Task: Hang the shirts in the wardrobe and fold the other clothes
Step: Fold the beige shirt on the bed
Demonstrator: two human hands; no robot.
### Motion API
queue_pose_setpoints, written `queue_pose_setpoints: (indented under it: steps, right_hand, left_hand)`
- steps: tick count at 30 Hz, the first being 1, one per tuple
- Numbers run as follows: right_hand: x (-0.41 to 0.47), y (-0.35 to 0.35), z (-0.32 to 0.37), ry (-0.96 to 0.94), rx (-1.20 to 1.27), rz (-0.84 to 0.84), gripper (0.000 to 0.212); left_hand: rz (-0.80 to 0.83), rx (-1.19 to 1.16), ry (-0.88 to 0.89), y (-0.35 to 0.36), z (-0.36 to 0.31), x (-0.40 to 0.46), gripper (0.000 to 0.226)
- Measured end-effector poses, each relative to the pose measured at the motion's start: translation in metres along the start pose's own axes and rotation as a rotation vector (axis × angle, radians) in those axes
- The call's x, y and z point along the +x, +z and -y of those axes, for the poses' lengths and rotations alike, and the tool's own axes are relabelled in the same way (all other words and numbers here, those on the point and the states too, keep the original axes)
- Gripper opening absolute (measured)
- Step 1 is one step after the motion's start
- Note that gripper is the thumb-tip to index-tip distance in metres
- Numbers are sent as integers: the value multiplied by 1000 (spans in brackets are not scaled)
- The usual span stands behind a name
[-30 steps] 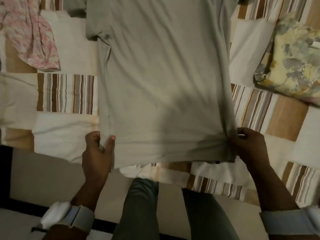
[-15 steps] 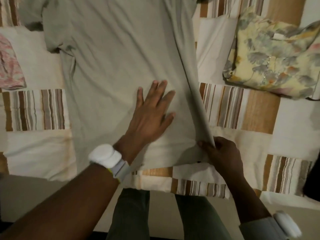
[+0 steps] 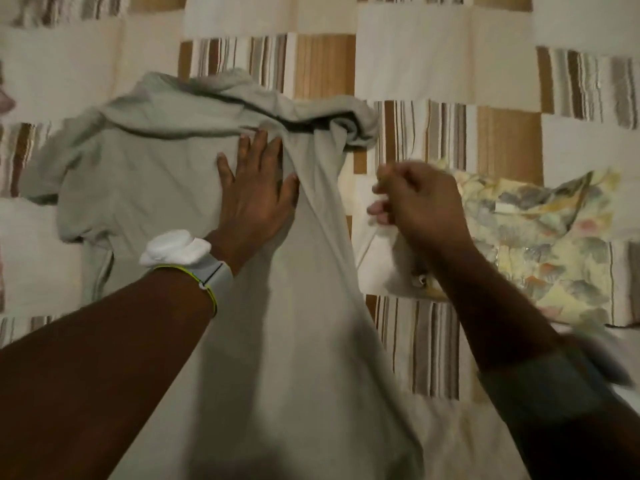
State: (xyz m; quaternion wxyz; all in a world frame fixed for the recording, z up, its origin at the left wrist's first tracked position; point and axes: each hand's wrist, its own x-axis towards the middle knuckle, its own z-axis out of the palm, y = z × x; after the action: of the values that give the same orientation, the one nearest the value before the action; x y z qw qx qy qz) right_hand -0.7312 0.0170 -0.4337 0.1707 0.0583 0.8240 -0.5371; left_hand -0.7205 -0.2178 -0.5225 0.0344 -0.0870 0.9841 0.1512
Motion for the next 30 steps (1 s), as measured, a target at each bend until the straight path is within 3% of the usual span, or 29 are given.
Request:
queue_pose_setpoints:
  steps: [2, 4, 5, 7, 9, 12, 14, 16, 17, 19, 20, 22, 25, 27, 28, 30]
  right_hand:
    - [55, 8, 10, 85, -1, 20, 61]
    - [96, 16, 14, 33, -221, 128, 99]
    - [110, 20, 15, -40, -380, 184, 104]
    - [129, 25, 20, -149, -572, 244, 83]
    - [151, 23, 32, -126, -459, 239, 55]
    - [180, 2, 44, 128, -132, 176, 36]
    - [191, -8, 40, 305, -58, 169, 30]
    - [202, -10, 28, 349, -66, 45, 20]
    - [206, -12, 23, 327, -107, -37, 21]
    - [213, -17, 18, 214, -218, -179, 52]
    - [214, -19, 18, 165, -249, -193, 71]
    - [208, -19, 28, 156, -273, -67, 95]
    - [201, -16, 47, 268, -553, 322, 87]
    - [203, -18, 46, 358, -629, 444, 78]
    - [206, -19, 41, 383, -568, 400, 70]
    - [210, -25, 26, 281, -394, 61, 43]
  left_hand:
    - [-4, 33, 8, 3, 2, 10, 73]
    - [-46, 89, 4, 10, 0, 11, 73]
    - [-69, 117, 2, 13, -1, 10, 73]
    - [-112, 156, 0, 17, -2, 9, 72]
    - [-142, 169, 4, 18, 1, 9, 70]
    - [-161, 171, 21, 21, 0, 7, 68]
    - [-167, 181, 23, 23, 0, 7, 68]
    - [-171, 193, 17, 23, 1, 7, 69]
    - [-170, 199, 16, 24, 2, 7, 69]
    - [-166, 205, 17, 25, 2, 8, 71]
    - [-167, 205, 17, 26, 2, 7, 72]
    - [-173, 209, 19, 27, 2, 7, 77]
    - [-175, 224, 27, 28, 3, 8, 81]
    - [-177, 218, 32, 29, 4, 9, 81]
    - [-184, 215, 34, 30, 5, 9, 81]
    - [-193, 206, 33, 32, 6, 9, 81]
